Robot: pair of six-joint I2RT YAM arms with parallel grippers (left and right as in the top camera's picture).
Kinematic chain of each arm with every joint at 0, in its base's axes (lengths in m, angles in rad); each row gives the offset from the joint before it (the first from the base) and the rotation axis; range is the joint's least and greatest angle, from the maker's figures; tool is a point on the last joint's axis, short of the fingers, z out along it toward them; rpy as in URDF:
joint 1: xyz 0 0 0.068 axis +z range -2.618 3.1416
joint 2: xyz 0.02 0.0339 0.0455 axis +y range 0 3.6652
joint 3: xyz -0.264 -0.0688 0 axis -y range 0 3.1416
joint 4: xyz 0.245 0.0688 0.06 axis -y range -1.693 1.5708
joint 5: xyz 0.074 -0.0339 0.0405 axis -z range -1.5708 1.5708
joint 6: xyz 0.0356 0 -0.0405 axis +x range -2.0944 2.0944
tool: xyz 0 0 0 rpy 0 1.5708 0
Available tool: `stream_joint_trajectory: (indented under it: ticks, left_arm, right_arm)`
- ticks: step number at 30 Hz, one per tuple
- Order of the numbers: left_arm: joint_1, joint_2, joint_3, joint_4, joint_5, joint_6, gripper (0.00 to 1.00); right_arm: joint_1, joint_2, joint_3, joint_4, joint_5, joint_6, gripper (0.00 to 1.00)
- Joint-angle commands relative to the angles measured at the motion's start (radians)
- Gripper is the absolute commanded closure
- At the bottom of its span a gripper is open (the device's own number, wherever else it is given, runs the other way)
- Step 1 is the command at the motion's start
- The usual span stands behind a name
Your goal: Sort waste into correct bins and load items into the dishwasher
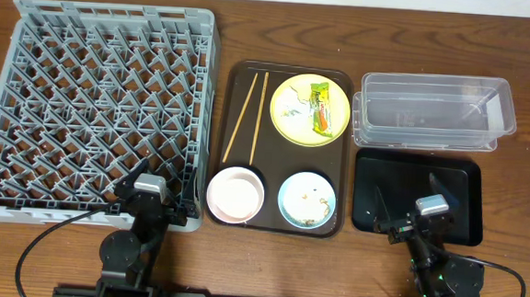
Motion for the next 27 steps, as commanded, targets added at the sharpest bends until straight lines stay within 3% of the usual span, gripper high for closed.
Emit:
stream_joint_trajectory:
  ticks: [1, 27]
  left_arm:
    - [-0.004, 0.002, -0.014, -0.038, 0.013, 0.006, 0.04]
    - [-0.004, 0.002, -0.014, -0.037, 0.013, 0.006, 0.04]
  right_arm:
    - [-0.007, -0.006, -0.004, -0.001, -0.007, 0.012, 0.01]
    - [-0.007, -0.006, -0.003, -0.001, -0.009, -0.007, 0.01]
